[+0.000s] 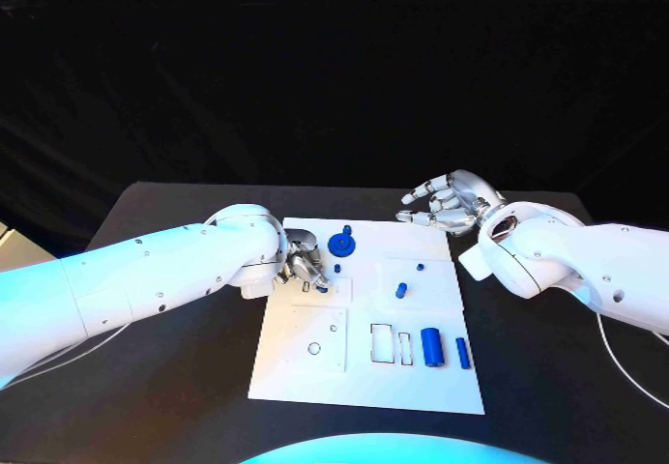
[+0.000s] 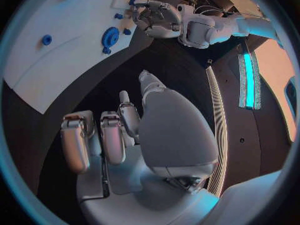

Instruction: Assemble the parts on the task board

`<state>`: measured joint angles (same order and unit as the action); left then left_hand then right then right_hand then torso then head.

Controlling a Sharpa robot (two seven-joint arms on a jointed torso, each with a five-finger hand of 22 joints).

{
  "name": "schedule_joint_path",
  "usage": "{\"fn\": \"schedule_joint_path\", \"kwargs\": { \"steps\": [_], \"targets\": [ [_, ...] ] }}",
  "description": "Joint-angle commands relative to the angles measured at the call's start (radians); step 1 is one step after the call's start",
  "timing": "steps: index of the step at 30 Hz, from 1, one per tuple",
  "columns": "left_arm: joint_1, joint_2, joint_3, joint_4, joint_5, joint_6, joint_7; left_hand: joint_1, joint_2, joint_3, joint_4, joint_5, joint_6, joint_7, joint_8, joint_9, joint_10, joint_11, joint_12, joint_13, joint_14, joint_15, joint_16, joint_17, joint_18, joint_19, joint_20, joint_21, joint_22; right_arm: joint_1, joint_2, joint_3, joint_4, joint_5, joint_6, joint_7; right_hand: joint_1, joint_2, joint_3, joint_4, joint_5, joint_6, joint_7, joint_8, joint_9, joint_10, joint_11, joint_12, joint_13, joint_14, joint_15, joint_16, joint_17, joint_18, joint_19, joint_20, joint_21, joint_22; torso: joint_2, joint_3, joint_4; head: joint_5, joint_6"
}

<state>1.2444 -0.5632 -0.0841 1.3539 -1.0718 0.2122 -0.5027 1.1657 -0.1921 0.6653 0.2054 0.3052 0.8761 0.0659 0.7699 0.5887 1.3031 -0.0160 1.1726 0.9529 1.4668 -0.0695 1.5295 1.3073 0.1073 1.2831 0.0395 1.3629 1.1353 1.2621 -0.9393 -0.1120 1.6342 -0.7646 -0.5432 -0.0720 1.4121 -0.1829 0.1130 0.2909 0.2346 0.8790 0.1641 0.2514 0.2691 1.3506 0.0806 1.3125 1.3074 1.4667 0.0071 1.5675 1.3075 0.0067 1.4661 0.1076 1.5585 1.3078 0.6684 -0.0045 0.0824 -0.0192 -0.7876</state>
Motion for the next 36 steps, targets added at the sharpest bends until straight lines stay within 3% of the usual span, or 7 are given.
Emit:
{"fn": "schedule_joint_path", "kwargs": {
  "steps": [1, 23, 36],
  "targets": [
    [-0.003, 0.010, -0.002, -0.010, 0.005, 0.033, -0.002, 0.001, 0.011, 0.194, -0.188, 0.002, 0.009, -0.009, 0.002, -0.002, 0.008, -0.002, 0.007, 0.002, 0.081, -0.004, 0.005, 0.181, -0.011, 0.007, 0.001, 0.005, 0.002, -0.001, 0.000, 0.000, 0.002, -0.006, 0.013, 0.007, -0.003, 0.009, -0.004, 0.000, 0.003, -0.005, -0.002, 0.006, -0.001, -0.002, -0.002, 0.003, 0.031, 0.099, -0.003, -0.006, 0.245, -0.003, 0.097, 0.000, -0.005, 0.255, 0.000, 0.0000, -0.0007, 0.000, -0.002],
    [-0.003, 0.044, -0.003, -0.058, 0.048, 0.099, -0.009, -0.046, 0.021, 0.205, -0.187, 0.015, 0.034, -0.018, 0.006, -0.003, 0.043, -0.009, 0.041, 0.053, 0.083, -0.008, 0.008, 0.187, -0.012, 0.007, -0.003, 0.007, 0.004, -0.001, 0.000, 0.000, 0.003, -0.006, 0.014, 0.006, -0.004, 0.009, -0.005, -0.001, 0.004, -0.005, -0.002, 0.006, -0.001, -0.002, -0.002, 0.004, 0.031, 0.099, -0.003, -0.006, 0.246, -0.003, 0.097, 0.000, -0.005, 0.255, 0.000, 0.0005, 0.0009, -0.005, -0.008],
    [-0.003, 0.044, -0.003, -0.062, 0.054, 0.110, -0.009, -0.100, 0.052, 0.216, -0.185, 0.029, 0.067, -0.031, 0.004, -0.009, 0.080, -0.020, 0.082, 0.117, 0.086, -0.015, 0.012, 0.196, -0.012, 0.010, -0.010, 0.006, 0.004, -0.001, 0.000, 0.000, 0.001, -0.006, 0.014, 0.006, -0.004, 0.009, -0.005, -0.001, 0.004, -0.005, -0.002, 0.006, -0.001, -0.002, -0.002, 0.004, 0.031, 0.099, -0.003, -0.006, 0.246, -0.003, 0.097, 0.000, -0.005, 0.255, -0.001, -0.0004, 0.0000, -0.005, -0.009]
  ]
}}
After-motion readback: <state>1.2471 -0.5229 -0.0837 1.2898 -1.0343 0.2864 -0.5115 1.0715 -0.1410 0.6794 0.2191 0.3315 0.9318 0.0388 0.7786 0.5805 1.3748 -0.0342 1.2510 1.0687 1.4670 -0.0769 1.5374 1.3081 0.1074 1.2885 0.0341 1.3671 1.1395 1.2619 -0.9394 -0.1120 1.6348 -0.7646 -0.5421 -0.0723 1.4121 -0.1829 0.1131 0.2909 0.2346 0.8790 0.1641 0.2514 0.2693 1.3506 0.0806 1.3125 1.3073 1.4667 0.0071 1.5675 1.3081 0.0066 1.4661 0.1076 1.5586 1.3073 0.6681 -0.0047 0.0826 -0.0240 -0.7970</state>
